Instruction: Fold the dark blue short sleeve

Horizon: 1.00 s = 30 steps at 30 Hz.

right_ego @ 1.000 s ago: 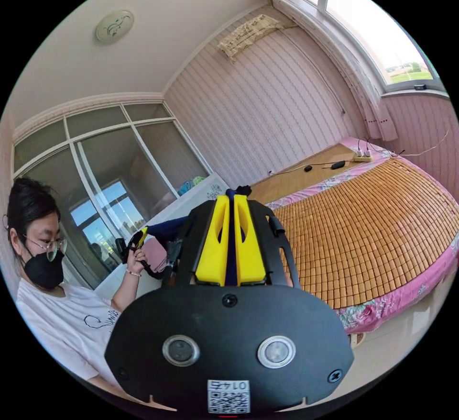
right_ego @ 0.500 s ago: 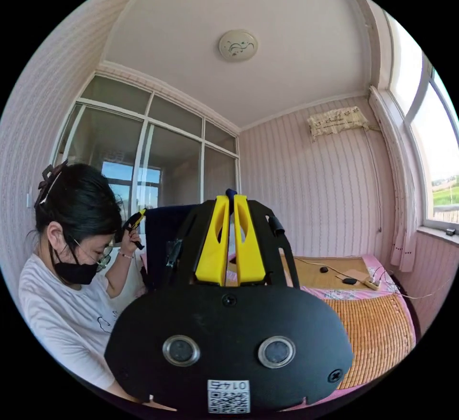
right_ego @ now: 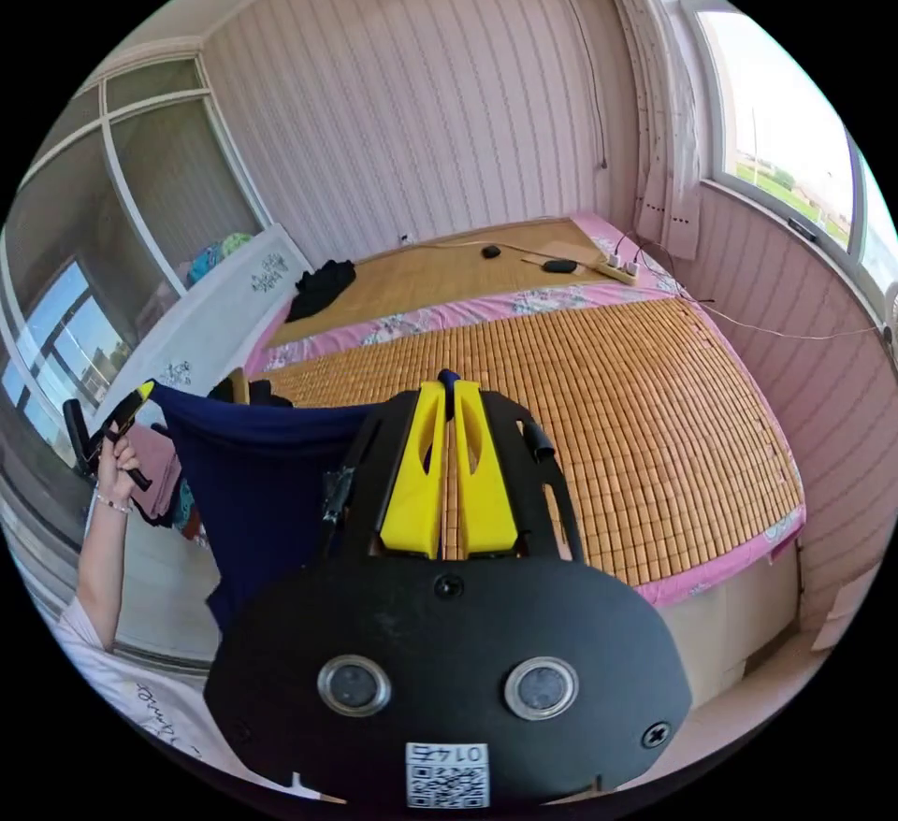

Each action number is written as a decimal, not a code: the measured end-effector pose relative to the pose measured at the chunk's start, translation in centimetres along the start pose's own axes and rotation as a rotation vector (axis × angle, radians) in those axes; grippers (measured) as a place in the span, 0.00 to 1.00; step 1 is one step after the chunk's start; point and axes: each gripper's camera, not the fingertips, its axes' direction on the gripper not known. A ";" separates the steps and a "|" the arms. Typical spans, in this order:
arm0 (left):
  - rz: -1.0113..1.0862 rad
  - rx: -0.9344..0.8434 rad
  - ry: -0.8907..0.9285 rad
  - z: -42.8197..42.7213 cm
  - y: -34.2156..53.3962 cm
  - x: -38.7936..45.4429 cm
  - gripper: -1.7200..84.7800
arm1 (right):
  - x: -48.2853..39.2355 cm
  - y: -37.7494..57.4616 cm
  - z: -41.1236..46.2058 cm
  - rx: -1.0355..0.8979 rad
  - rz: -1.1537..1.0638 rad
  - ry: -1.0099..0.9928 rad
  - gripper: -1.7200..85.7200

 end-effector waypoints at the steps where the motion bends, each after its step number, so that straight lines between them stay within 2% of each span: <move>1: 0.002 0.063 -0.011 -0.5 -1.7 0.2 0.01 | -0.4 -2.3 -1.8 0.115 0.005 -0.045 0.01; 4: -0.036 0.219 0.055 -2.1 -5.0 0.2 0.01 | -2.2 -6.3 -5.4 0.331 -0.015 -0.148 0.02; 8: 0.071 0.267 0.042 -1.8 -4.2 1.2 0.01 | -4.0 -6.6 -5.0 0.377 -0.131 -0.130 0.02; 11: 0.084 0.128 0.014 2.4 -0.1 -0.3 0.01 | -2.7 -4.0 -0.7 0.255 -0.127 -0.130 0.01; 13: 0.045 -0.036 0.009 7.0 5.0 -2.5 0.01 | -0.4 -0.5 3.8 0.136 -0.067 -0.138 0.01; 17: -0.019 -0.222 -0.009 13.8 14.0 -5.9 0.01 | 3.0 6.1 11.9 -0.077 0.043 -0.097 0.01; 19: -0.186 -0.301 0.007 17.9 19.9 -9.1 0.01 | 4.9 10.0 17.0 -0.212 0.170 -0.079 0.01; 22: -0.288 -0.447 -0.065 22.1 25.9 -11.5 0.01 | 6.4 13.5 21.4 -0.334 0.299 -0.086 0.02; 27: -0.295 -0.636 -0.097 25.3 32.3 -12.6 0.01 | 6.0 15.6 25.3 -0.533 0.285 -0.039 0.02; 30: -0.243 -0.717 -0.109 25.5 34.4 -12.3 0.01 | 5.4 15.9 26.1 -0.587 0.251 0.002 0.02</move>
